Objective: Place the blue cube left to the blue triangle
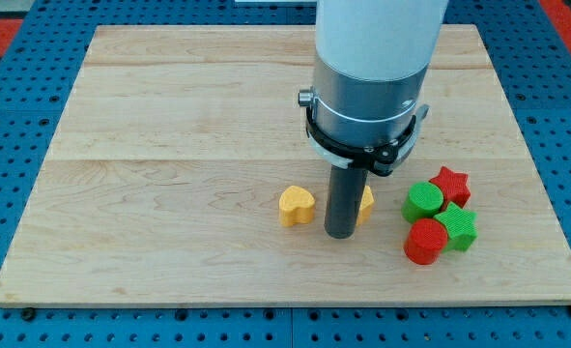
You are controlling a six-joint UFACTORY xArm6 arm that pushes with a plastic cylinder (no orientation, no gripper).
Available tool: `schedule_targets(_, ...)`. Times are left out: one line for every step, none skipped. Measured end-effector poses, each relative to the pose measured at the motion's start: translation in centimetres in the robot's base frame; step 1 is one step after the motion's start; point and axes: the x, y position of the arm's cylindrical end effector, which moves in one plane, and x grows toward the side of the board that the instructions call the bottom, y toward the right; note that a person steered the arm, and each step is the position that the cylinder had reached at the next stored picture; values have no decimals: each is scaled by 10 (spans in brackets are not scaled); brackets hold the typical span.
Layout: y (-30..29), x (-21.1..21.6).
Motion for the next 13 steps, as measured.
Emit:
schedule_targets(-37, -14)
schedule_targets(-10, -34)
schedule_targets(48, -34)
schedule_targets(7, -64)
schedule_targets(-64, -108)
schedule_targets(-70, -132)
schedule_targets(13, -136)
schedule_targets(73, -121)
schedule_targets(66, -104)
schedule_targets(80, -90)
schedule_targets(93, -87)
schedule_targets(72, -114)
schedule_targets(36, -143)
